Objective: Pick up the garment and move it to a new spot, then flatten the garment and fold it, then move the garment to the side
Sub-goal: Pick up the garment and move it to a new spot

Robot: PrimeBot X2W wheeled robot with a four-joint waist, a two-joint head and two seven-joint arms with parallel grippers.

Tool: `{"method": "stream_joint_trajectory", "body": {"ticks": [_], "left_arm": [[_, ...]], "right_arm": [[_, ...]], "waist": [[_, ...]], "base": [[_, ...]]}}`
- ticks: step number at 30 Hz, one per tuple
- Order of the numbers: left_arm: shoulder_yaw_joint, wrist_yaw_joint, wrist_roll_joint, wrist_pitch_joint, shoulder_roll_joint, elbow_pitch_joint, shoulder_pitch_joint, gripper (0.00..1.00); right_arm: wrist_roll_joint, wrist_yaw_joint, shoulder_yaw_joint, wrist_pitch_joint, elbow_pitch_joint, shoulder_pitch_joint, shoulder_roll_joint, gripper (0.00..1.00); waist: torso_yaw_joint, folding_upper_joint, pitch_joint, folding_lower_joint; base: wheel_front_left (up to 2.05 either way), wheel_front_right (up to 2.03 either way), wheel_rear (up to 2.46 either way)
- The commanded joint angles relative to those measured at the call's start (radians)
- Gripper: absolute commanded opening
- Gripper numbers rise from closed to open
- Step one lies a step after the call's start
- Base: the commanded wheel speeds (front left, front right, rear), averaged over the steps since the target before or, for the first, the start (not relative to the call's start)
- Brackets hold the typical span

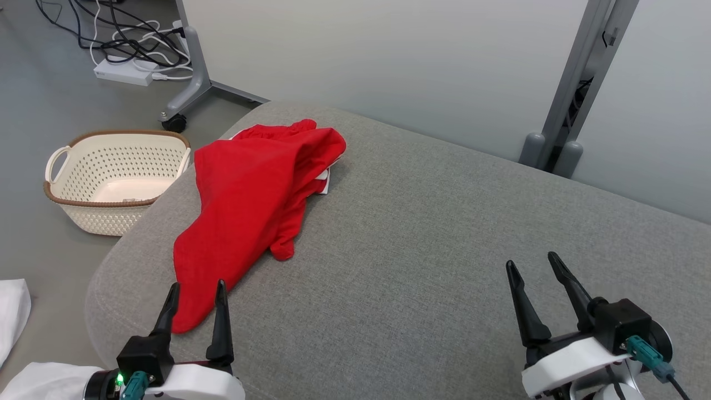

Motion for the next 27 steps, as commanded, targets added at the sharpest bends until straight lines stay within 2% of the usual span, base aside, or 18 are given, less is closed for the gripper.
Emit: {"method": "stream_joint_trajectory", "body": {"ticks": [1,9,14,20,27], "left_arm": [[0.007,-0.005,0.002,-0.004,0.003,0.003,-0.005,1.0],[0.084,-0.021,0.023,-0.004,0.004,-0.011,-0.057,1.0],[0.139,-0.068,0.059,-0.002,0.009,0.02,-0.166,1.0],[0.137,-0.156,0.085,-0.002,0.08,0.24,-0.375,1.0],[0.078,-0.206,0.086,0.077,0.156,0.516,-0.644,1.0]], "right_arm": [[-0.002,0.002,-0.006,-0.005,-0.002,0.018,-0.008,1.0],[-0.032,0.002,-0.016,-0.005,-0.038,0.002,-0.008,1.0],[-0.074,0.002,-0.022,-0.005,-0.064,-0.038,-0.008,1.0],[-0.122,0.001,-0.012,-0.005,-0.086,-0.096,-0.01,1.0],[-0.142,0.001,0.011,-0.005,-0.094,-0.155,-0.016,1.0]], "waist": [[-0.003,0.0,-0.003,0.0],[-0.058,0.0,0.044,0.0],[-0.099,0.0,0.133,0.0],[-0.142,0.0,0.237,0.0],[-0.189,0.0,0.329,0.0]], "base": [[0.0,0.0,0.0],[0.0,0.0,0.0],[0.0,0.0,0.0],[0.0,0.0,0.0],[0.0,0.0,0.0]]}}
